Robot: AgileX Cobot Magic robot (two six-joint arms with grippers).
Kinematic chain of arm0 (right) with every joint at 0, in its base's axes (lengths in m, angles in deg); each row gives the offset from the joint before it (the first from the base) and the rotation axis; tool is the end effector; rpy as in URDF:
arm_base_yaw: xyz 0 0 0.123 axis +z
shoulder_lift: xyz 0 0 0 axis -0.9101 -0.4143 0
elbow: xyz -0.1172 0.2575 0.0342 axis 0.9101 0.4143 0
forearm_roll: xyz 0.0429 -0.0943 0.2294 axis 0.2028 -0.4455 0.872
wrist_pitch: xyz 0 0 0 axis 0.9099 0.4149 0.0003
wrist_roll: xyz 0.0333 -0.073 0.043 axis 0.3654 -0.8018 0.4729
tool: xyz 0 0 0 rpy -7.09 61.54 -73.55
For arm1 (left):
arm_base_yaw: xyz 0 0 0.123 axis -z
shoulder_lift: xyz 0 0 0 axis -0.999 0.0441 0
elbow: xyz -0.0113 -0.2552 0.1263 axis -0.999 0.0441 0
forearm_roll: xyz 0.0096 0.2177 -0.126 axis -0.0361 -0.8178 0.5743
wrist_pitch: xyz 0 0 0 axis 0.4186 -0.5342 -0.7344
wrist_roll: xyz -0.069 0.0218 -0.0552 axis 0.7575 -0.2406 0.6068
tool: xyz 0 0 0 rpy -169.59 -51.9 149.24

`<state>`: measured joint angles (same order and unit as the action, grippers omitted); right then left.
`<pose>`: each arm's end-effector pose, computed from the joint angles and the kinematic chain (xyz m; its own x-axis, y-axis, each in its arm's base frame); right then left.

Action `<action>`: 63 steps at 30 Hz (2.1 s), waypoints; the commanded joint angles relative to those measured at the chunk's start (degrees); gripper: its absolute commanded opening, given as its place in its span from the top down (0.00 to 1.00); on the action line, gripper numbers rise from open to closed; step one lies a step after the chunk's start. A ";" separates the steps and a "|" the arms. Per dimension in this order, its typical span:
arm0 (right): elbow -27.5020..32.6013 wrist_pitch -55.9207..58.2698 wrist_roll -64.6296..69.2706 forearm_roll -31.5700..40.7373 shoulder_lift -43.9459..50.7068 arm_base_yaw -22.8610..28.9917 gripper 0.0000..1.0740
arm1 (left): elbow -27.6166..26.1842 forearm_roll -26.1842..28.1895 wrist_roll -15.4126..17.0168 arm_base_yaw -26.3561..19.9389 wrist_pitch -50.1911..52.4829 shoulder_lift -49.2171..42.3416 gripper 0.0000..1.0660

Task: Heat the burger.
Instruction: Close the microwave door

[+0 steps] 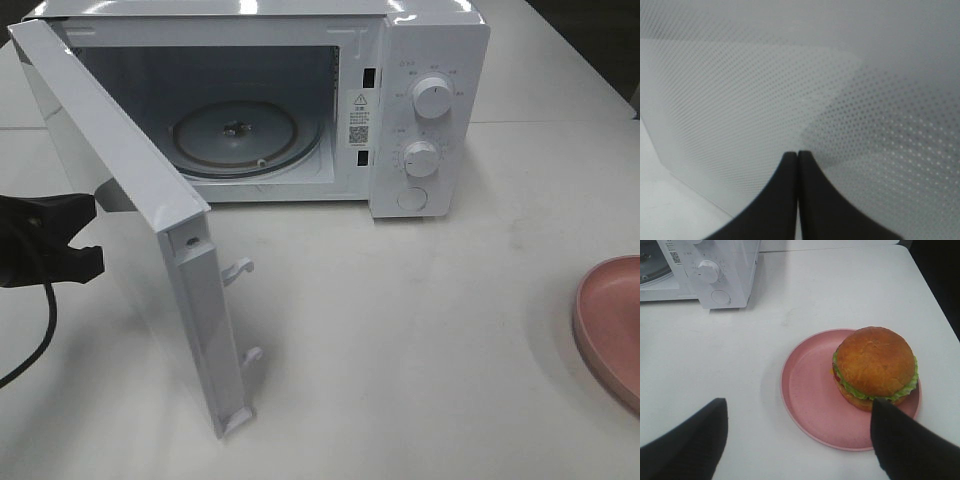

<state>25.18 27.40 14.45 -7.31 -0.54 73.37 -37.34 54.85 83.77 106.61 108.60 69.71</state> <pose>-0.0061 -0.0109 0.2837 -0.4153 0.0639 -0.9074 0.0131 0.9978 0.0643 0.2160 -0.0863 0.1553 -0.3093 0.0634 -0.9489 0.4196 0.9045 -0.0763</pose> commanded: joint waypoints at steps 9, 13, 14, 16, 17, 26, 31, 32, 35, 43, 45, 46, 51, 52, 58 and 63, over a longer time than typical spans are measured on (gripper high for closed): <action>0.11 -0.34 -0.23 -0.17 1.49 -0.40 0.30 | -8.88 10.37 -4.58 10.66 1.03 6.93 1.00; 0.11 -0.34 -0.23 -0.17 1.49 -0.40 0.30 | -11.12 13.69 -5.96 12.72 0.92 8.42 1.00; 0.11 -0.34 -0.23 -0.17 1.49 -0.40 0.30 | -12.78 15.30 -6.25 13.87 0.17 9.57 1.00; 0.11 -0.34 -0.23 -0.17 1.49 -0.40 0.30 | -14.78 15.64 -6.99 14.84 -1.09 10.54 1.00; 0.11 -0.34 -0.23 -0.17 1.49 -0.40 0.30 | -15.81 15.70 -7.28 15.30 -1.55 11.00 1.00; 0.11 -0.34 -0.23 -0.17 1.49 -0.40 0.30 | -24.06 17.70 -8.59 18.22 -5.27 15.24 1.00; 0.11 -0.34 -0.23 -0.17 1.49 -0.40 0.30 | -29.28 18.74 -8.59 19.37 -8.14 17.70 1.00; 0.11 -0.34 -0.23 -0.17 1.49 -0.40 0.30 | -30.42 18.91 -8.65 19.65 -8.77 18.33 1.00; 0.11 -0.34 -0.23 -0.17 1.49 -0.40 0.30 | -33.52 19.82 -8.82 20.11 -10.49 19.82 1.00; 0.11 -0.34 -0.23 -0.17 1.49 -0.40 0.30 | -40.34 23.66 -13.75 20.97 -12.49 23.55 1.00; 0.11 -0.34 -0.23 -0.17 1.49 -0.40 0.30 | -44.12 25.27 -15.01 20.97 -14.95 25.32 1.00; 0.11 -0.34 -0.23 -0.17 1.49 -0.40 0.30 | -44.12 25.27 -15.01 20.97 -14.95 25.32 1.00; 0.11 -0.34 -0.23 -0.17 1.49 -0.40 0.30 | -48.82 26.53 -17.76 20.97 -16.73 27.67 1.00; 0.11 -0.34 -0.23 -0.17 1.49 -0.40 0.30 | -49.79 27.27 -18.22 20.97 -17.48 28.25 1.00; 0.11 -0.34 -0.23 -0.17 1.49 -0.40 0.30 | -53.29 31.74 -19.08 20.45 -18.45 30.14 1.00; 0.11 -0.34 -0.23 -0.17 1.49 -0.40 0.30 | -54.55 31.74 -19.08 19.19 -18.45 30.77 1.00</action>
<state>25.18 27.40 14.45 -7.31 -0.54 73.37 -89.71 83.21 64.63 128.27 84.53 100.13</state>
